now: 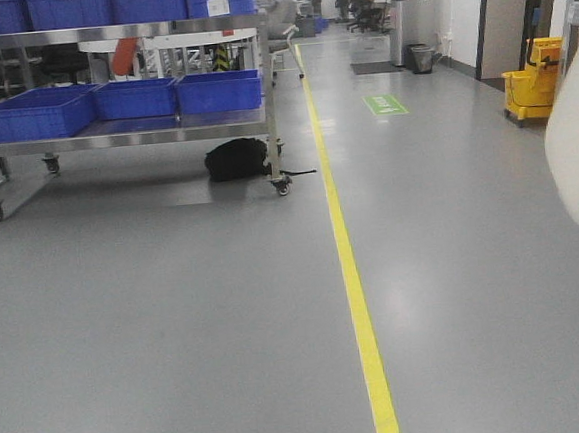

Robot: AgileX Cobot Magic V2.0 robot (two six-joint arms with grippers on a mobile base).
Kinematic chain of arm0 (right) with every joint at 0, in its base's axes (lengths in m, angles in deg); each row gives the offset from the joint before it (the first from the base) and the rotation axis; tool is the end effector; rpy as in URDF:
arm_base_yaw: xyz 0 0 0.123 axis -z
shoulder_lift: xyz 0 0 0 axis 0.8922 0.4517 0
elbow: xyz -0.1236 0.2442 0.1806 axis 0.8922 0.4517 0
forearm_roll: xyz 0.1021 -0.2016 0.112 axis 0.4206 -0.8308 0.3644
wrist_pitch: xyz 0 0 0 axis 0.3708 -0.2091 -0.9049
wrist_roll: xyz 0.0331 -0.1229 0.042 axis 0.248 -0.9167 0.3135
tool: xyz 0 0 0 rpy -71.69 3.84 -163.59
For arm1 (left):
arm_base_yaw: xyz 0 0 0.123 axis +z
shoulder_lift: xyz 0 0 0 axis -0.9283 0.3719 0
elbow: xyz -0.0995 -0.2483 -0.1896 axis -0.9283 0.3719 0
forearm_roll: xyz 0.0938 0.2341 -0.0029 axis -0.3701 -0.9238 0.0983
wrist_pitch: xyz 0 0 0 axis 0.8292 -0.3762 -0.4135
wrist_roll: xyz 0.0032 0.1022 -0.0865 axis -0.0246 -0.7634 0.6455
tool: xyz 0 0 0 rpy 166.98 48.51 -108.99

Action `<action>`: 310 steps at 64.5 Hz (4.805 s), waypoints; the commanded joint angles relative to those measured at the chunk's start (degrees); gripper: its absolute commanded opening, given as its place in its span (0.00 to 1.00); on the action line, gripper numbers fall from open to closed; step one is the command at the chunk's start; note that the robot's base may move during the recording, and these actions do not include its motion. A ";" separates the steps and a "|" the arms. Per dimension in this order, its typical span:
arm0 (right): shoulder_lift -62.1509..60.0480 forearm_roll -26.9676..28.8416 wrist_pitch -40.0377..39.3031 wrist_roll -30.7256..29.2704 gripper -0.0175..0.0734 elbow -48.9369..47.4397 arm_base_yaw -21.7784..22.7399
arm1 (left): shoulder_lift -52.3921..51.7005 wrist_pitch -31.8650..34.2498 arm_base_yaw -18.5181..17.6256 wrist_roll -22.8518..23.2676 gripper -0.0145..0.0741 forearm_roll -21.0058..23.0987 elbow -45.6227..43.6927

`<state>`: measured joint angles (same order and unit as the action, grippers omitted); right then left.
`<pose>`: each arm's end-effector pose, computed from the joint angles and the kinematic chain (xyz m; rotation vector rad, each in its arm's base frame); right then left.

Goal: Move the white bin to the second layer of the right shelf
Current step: 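Drive away from the table carrying the bin in the right gripper, then drive past the blue crate shelves toward the windows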

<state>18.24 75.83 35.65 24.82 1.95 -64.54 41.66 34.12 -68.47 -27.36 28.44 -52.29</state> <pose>0.1405 0.0026 0.3110 0.1991 2.3657 0.0952 0.0564 -0.0010 0.2031 0.0356 1.5674 0.0185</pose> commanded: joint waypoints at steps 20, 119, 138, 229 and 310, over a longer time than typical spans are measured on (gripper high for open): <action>-0.34 -0.26 -4.40 -0.33 0.28 -1.68 0.23 | -0.80 4.82 -0.20 0.15 0.26 0.35 2.11; -0.82 -0.47 -4.41 -0.33 0.28 -1.68 0.23 | -0.80 4.82 -0.20 0.15 0.26 0.35 2.11; -0.82 -0.53 -4.40 -0.33 0.28 -1.68 0.23 | -0.80 4.82 -0.20 0.15 0.26 0.35 2.11; -0.82 -0.53 -4.41 -0.33 0.28 -1.68 0.23 | -0.80 4.82 -0.20 0.15 0.26 0.35 2.11; -0.98 -0.53 -4.40 -0.33 0.28 -1.68 0.23 | -0.80 4.82 -0.20 0.15 0.26 0.35 2.11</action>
<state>17.76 75.50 35.65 24.82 1.95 -64.54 41.66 34.12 -68.47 -27.36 28.44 -52.29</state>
